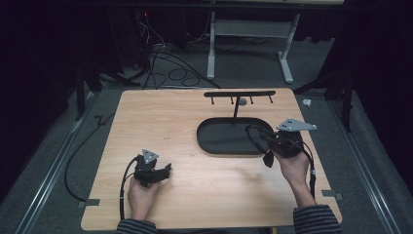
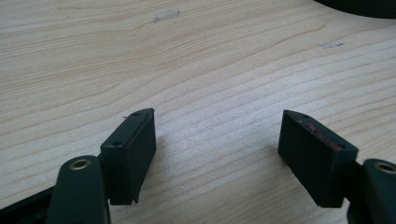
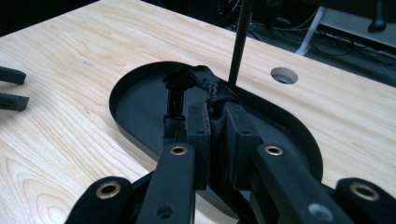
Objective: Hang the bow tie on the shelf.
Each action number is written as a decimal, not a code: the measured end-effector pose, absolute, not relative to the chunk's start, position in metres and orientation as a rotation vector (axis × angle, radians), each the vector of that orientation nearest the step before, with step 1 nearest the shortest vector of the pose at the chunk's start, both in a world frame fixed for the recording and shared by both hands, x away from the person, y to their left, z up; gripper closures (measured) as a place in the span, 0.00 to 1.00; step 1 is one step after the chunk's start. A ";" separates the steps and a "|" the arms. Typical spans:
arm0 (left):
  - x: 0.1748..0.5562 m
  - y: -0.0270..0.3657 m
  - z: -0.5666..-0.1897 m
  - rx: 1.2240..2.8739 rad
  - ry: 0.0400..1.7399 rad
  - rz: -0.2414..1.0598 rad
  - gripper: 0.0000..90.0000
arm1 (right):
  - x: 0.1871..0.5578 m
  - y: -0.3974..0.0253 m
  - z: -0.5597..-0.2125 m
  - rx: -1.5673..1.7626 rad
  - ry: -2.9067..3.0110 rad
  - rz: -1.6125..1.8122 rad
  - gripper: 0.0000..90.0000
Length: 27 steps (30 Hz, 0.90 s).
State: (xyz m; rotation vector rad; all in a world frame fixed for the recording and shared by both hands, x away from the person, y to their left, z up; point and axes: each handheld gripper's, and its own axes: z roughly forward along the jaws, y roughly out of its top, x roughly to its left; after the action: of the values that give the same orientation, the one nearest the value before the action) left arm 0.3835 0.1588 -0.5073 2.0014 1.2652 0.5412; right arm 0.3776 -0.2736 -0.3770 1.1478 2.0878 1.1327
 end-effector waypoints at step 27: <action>0.383 0.159 -0.507 2.003 1.260 0.540 0.31 | 0.409 -0.272 -0.348 1.146 2.013 1.161 0.93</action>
State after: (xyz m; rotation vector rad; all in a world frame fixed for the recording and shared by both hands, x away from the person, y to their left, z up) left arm 0.3833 0.1586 -0.5074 2.0033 1.2599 0.5401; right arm 0.4087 -0.2717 -0.3484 1.1461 2.0131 1.1611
